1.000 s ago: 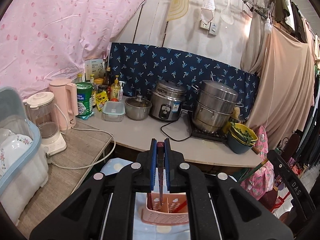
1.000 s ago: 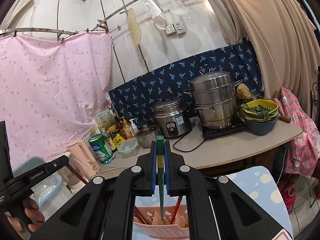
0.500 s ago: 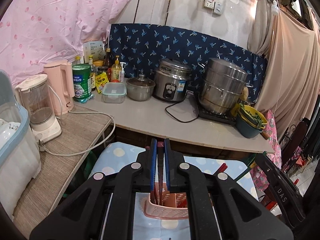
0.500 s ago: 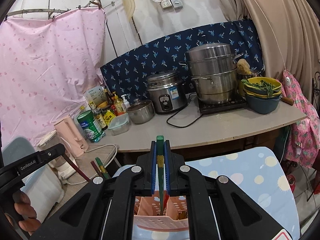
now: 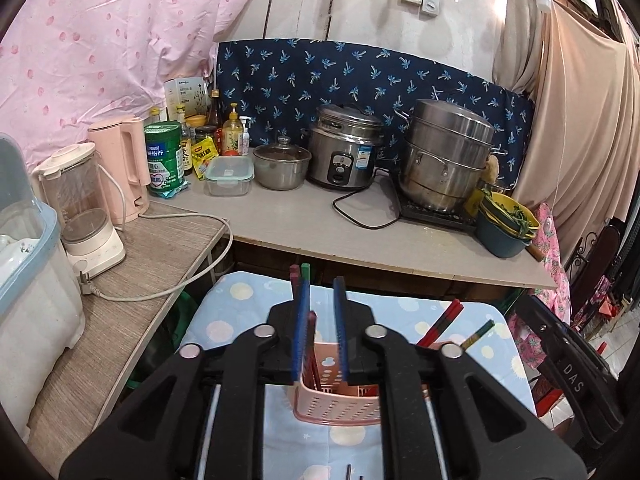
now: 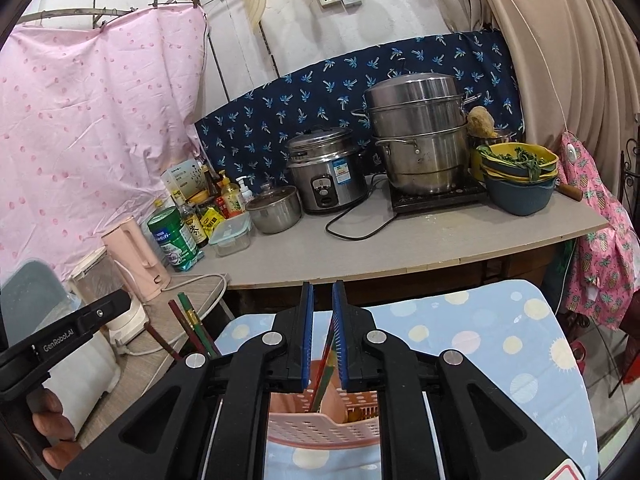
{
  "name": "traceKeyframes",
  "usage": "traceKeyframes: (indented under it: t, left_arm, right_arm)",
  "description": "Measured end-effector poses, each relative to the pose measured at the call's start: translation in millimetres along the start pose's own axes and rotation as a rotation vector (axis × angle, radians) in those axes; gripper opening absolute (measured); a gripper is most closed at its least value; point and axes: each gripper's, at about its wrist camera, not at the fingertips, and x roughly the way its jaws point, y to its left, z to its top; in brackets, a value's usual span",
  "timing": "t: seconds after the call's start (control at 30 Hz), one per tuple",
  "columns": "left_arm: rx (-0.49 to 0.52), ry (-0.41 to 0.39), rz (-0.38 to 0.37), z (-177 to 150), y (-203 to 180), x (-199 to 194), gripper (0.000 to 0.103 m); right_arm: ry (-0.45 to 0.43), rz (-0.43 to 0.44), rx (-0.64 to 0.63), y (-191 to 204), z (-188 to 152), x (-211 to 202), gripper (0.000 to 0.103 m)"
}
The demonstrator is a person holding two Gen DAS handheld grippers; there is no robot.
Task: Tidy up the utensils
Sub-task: 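Open both tools to release the chopsticks into the holder, then move both tools back over the last two chopsticks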
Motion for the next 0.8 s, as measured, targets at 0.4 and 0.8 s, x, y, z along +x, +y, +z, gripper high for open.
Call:
traceKeyframes:
  t: [0.4,0.8]
  left_arm:
    - [0.043,-0.006,0.026,-23.4,-4.3,-24.8,0.039]
    - [0.084,0.011,0.028,-65.7,-5.2,-57.5,0.043]
  right_arm:
    - [0.012,0.023,-0.009,0.1,-24.4,-35.6,0.019]
    - [0.037,0.031,-0.059,12.3,-70.8,-78.7,0.024]
